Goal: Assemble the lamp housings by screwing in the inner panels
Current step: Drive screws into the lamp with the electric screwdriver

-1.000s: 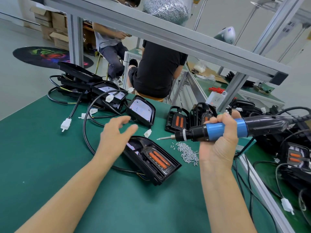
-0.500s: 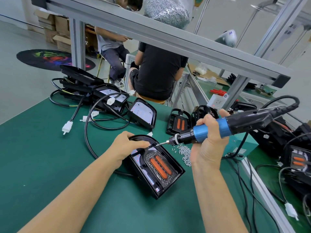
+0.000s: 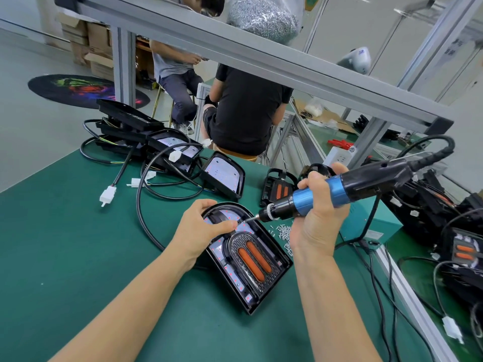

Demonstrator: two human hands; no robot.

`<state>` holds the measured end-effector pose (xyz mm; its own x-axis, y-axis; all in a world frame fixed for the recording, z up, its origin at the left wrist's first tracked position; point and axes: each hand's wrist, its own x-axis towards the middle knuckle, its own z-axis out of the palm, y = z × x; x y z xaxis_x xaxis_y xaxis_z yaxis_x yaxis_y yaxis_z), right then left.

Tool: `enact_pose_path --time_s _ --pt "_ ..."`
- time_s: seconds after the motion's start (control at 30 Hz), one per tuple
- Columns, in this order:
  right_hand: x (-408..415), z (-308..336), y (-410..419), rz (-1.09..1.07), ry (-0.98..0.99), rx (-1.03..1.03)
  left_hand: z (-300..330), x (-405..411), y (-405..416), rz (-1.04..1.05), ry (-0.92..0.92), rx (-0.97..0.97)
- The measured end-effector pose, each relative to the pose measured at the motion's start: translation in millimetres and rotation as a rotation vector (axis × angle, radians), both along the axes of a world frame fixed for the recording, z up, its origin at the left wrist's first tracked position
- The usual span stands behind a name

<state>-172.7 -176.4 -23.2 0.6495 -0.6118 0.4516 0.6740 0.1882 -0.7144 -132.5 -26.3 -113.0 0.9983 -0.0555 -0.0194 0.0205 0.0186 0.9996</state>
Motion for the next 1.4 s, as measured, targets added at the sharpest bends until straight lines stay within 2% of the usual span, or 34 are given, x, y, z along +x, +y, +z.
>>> enact_pose_path --time_s 0.87,1.2,1.4 --pt "5 -3 11 0.062 0.011 -0.078 0 -7 0 -0.015 -0.055 -0.021" --pt "1 7 -9 0.32 0.16 -0.227 -9 -7 2 0.028 -0.052 -0.068" --pt "0 3 1 0.281 0.161 -0.2 -13 -9 4 0.052 -0.044 -0.093"
